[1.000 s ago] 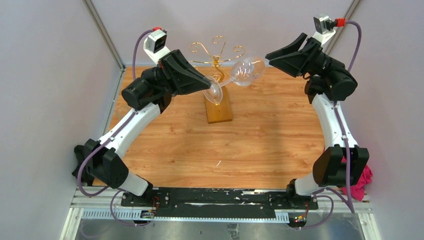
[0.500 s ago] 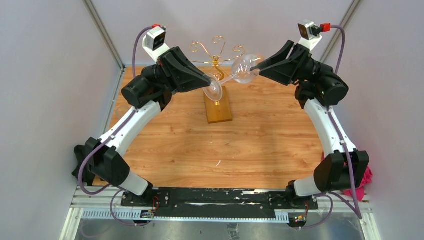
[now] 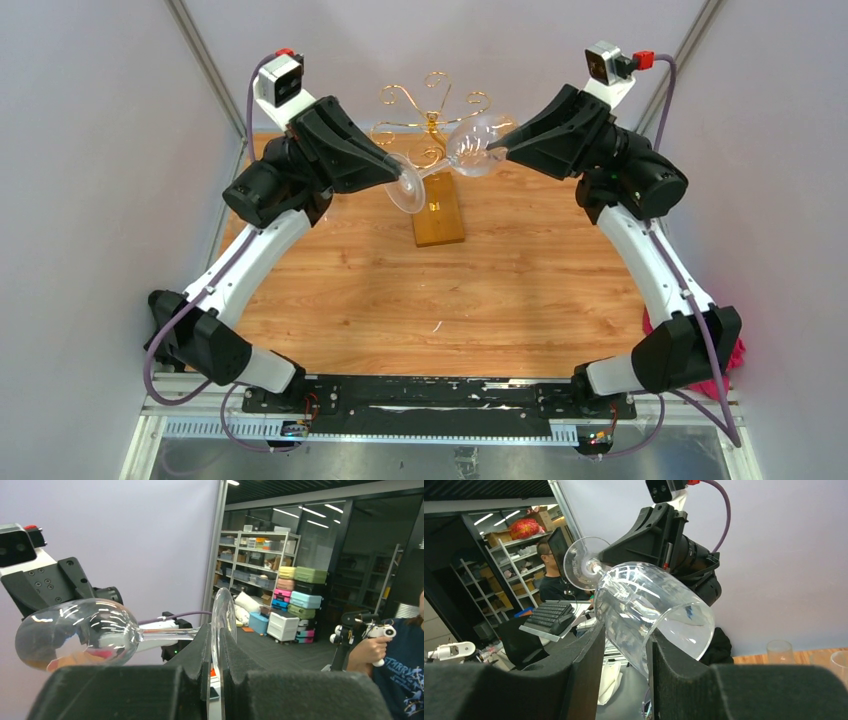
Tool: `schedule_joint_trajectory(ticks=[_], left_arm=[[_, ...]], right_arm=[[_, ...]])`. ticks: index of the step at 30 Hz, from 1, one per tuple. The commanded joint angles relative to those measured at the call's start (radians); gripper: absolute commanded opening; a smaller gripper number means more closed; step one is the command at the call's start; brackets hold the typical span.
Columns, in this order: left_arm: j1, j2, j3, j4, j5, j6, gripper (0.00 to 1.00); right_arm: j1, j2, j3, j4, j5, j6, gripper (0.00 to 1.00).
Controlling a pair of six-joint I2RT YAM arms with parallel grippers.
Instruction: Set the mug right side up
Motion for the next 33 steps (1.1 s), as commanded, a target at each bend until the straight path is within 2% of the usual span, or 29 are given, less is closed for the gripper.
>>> schedule_joint_trajectory(ticks=[1,9,11,16,17,21,28,33], left_arm=[[0.009,0.071,-0.002,0.047,0.022,0.08,0.0],[0.033,0.176,0.069,0.046,0.009,0.031,0.0],[0.032,0.199,0.085,0.046,0.001,0.018,0.0],[0.027,0.203,0.075,0.046,-0.003,0.022,0.0],[0.027,0.196,0.066,0.046,-0.002,0.025,0.0],[0.028,0.161,0.019,0.047,0.006,0.046,0.0],[0.028,0.097,-0.033,0.048,0.02,0.076,0.0],[0.036,0.092,-0.028,0.047,0.033,0.063,0.0]], right_arm=[[0.078,-0.091,0.054,0.08,-0.047,-0.017,0.39],[0.078,-0.151,0.052,0.047,-0.043,-0.022,0.37],[0.079,-0.145,0.042,0.036,-0.041,-0.029,0.34],[0.081,-0.098,0.034,0.021,-0.037,-0.02,0.09],[0.081,-0.088,0.032,0.011,-0.035,-0.023,0.02],[0.081,-0.075,0.025,-0.064,-0.021,-0.057,0.0],[0.082,-0.162,-0.017,-0.453,-0.036,-0.348,0.0],[0.081,-0.219,0.027,-0.926,-0.045,-0.641,0.0]])
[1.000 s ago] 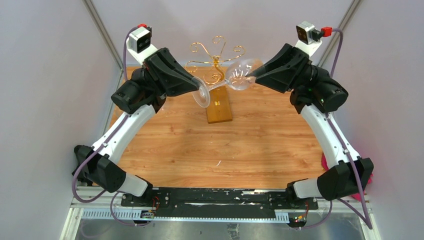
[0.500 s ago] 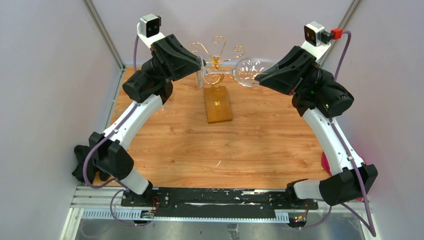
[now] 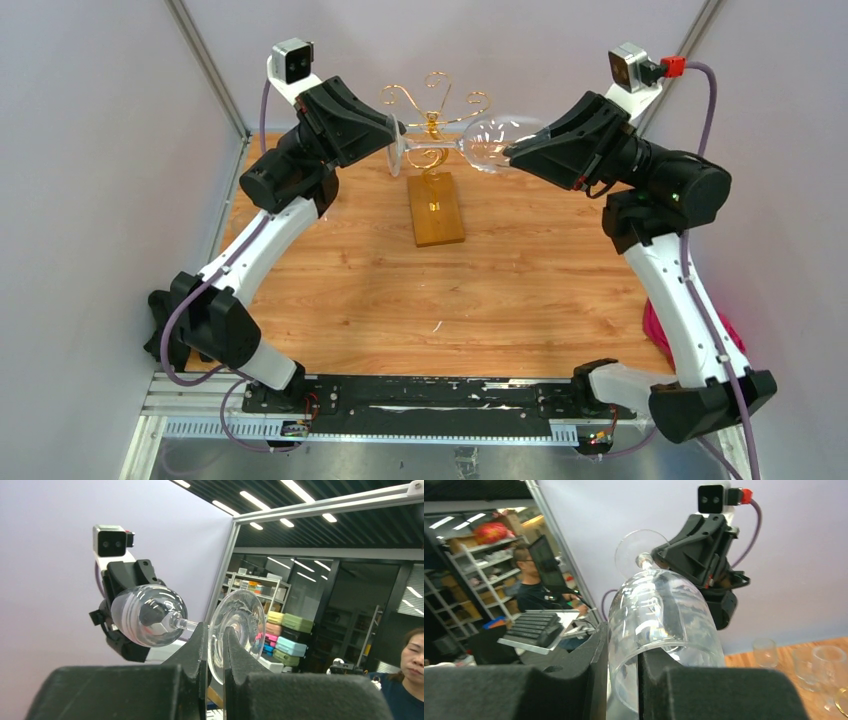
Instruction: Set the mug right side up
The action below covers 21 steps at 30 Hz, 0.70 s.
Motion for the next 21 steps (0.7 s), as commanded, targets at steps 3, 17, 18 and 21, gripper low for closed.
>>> schedule_joint_trajectory(ticks=[3,17,18,21], left_arm=[[0.002,0.013,-0.031,0.043,0.171,0.163,0.05],[0.069,-0.074,-0.081,0.043,0.173,0.166,0.5],[0.078,-0.08,-0.086,0.043,0.173,0.164,0.51],[0.11,-0.095,-0.105,0.043,0.177,0.158,0.51]], right_arm=[[0.04,-0.065,0.064,-0.769,-0.035,-0.548,0.0],[-0.012,-0.172,0.094,-1.012,0.05,-0.706,0.0],[-0.016,-0.178,0.099,-1.034,0.057,-0.719,0.0],[-0.023,-0.188,0.143,-1.133,0.079,-0.782,0.0]])
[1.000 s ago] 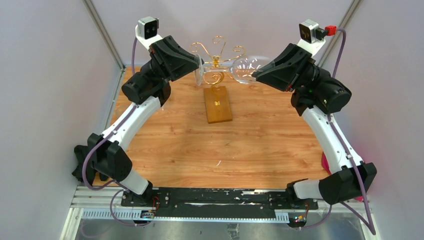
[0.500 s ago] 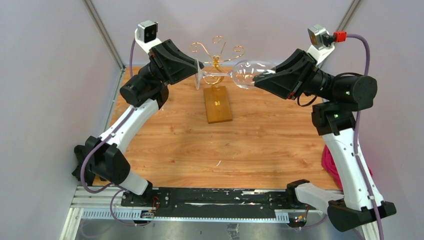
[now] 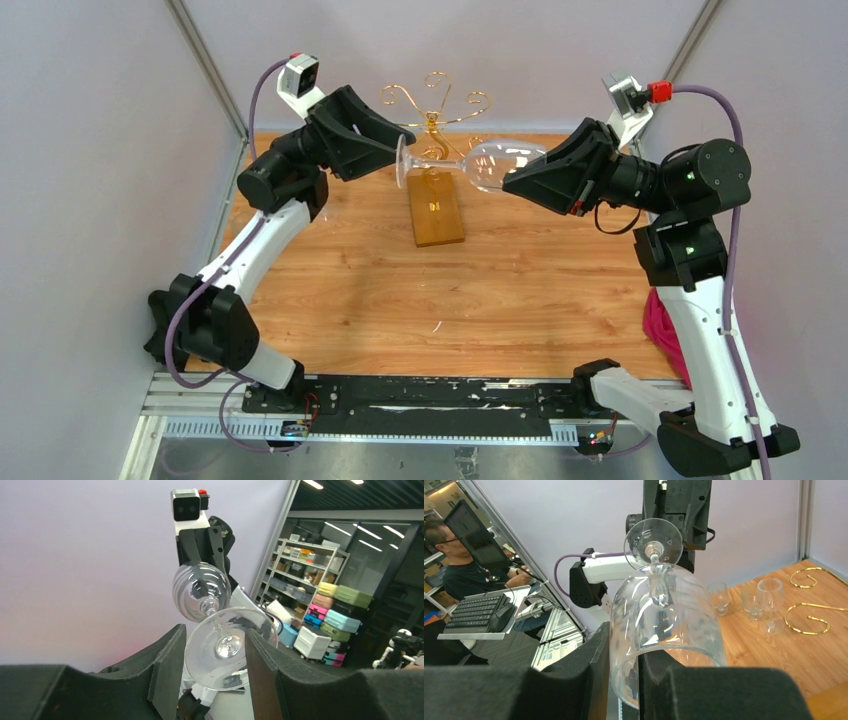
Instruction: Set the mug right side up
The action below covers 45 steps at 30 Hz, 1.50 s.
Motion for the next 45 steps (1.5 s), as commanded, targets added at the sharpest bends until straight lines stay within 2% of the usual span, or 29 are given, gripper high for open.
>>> schedule_joint_trajectory(ticks=[1,6,7,8,11,12,17,21,27,30,31,33,35,41,43,45], left_arm=[[0.04,-0.077,-0.017,0.067,0.012,0.014,0.51],[0.098,-0.063,-0.061,0.068,0.008,0.005,0.51],[0.103,-0.056,-0.064,0.067,0.008,0.002,0.46],[0.106,-0.049,-0.066,0.067,0.006,-0.001,0.39],[0.107,-0.027,-0.07,0.055,-0.005,-0.018,0.07],[0.107,-0.024,-0.077,0.033,-0.014,-0.006,0.0],[0.107,-0.095,-0.122,-0.267,-0.038,0.222,0.0],[0.104,-0.202,-0.125,-0.707,-0.09,0.499,0.0],[0.075,-0.332,-0.088,-1.128,-0.199,0.794,0.0],[0.037,-0.368,-0.021,-1.457,-0.355,1.004,0.0],[0.016,-0.37,0.03,-1.624,-0.445,1.086,0.0],[-0.054,-0.338,0.163,-1.923,-0.714,1.242,0.0],[-0.1,-0.292,0.26,-2.102,-0.921,1.306,0.0],[-0.104,-0.248,0.263,-2.297,-1.307,1.306,0.0],[-0.108,-0.263,0.221,-2.322,-1.401,1.289,0.0],[-0.11,-0.285,0.187,-2.322,-1.436,1.275,0.0]], right_arm=[[-0.025,-0.009,0.058,-0.223,0.08,-0.133,0.0],[-0.031,-0.018,0.144,-0.41,0.143,-0.25,0.0],[-0.032,-0.018,0.165,-0.451,0.166,-0.278,0.0],[-0.032,-0.012,0.188,-0.501,0.185,-0.307,0.0],[-0.032,0.012,0.254,-0.649,0.266,-0.393,0.0],[-0.032,0.023,0.273,-0.685,0.296,-0.423,0.0],[-0.032,0.073,0.332,-0.844,0.469,-0.531,0.0],[-0.033,0.16,0.449,-1.017,0.658,-0.606,0.0],[-0.033,0.271,0.503,-1.136,0.936,-0.671,0.0],[-0.044,0.353,0.53,-1.187,1.039,-0.697,0.0],[-0.049,0.378,0.538,-1.194,1.058,-0.704,0.0],[-0.065,0.426,0.546,-1.2,1.077,-0.707,0.0],[-0.077,0.477,0.557,-1.199,1.086,-0.714,0.0],[-0.126,0.604,0.622,-1.228,1.104,-0.75,0.0],[-0.133,0.652,0.634,-1.243,1.159,-0.768,0.0],[-0.14,0.7,0.637,-1.249,1.19,-0.782,0.0]])
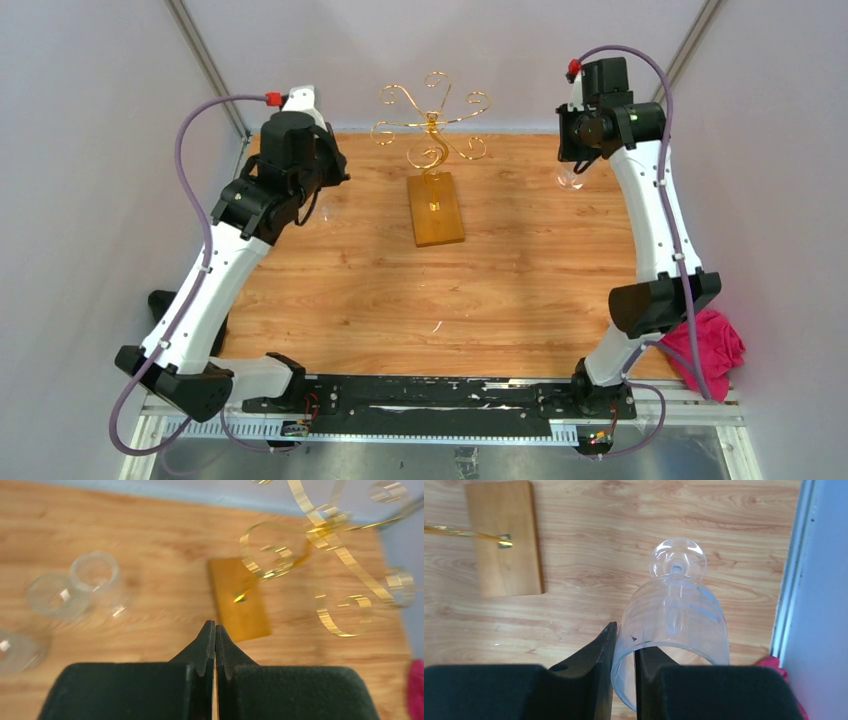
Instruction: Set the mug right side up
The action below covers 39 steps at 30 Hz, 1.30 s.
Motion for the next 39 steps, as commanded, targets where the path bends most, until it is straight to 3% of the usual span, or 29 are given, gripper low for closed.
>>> schedule_joint_trajectory(ticks=[1,6,14,39], left_arm=[[-0.008,-0.04,-0.065,-0.158,-0.269,0.019,0.0],[-0.008,-0.095,-0.074,-0.158,-0.272,0.048,0.0],[-0.008,-0.123,-0.074,-0.155,-0.235,0.057,0.01],[-0.008,-0.074,-0.094,-0.119,-0.201,0.045,0.0]], right_arm=[[-0.027,0.081,0.049,-0.044,0.095,-0.063,0.0],[-0.037,0.163,0.039,-0.001,0.024,-0.059,0.0],[-0.067,0.175,-0.114,0.121,-0.182,-0.034,0.0],[-0.088,0.214,-0.253,0.162,-0.21,-0.039,0.0]])
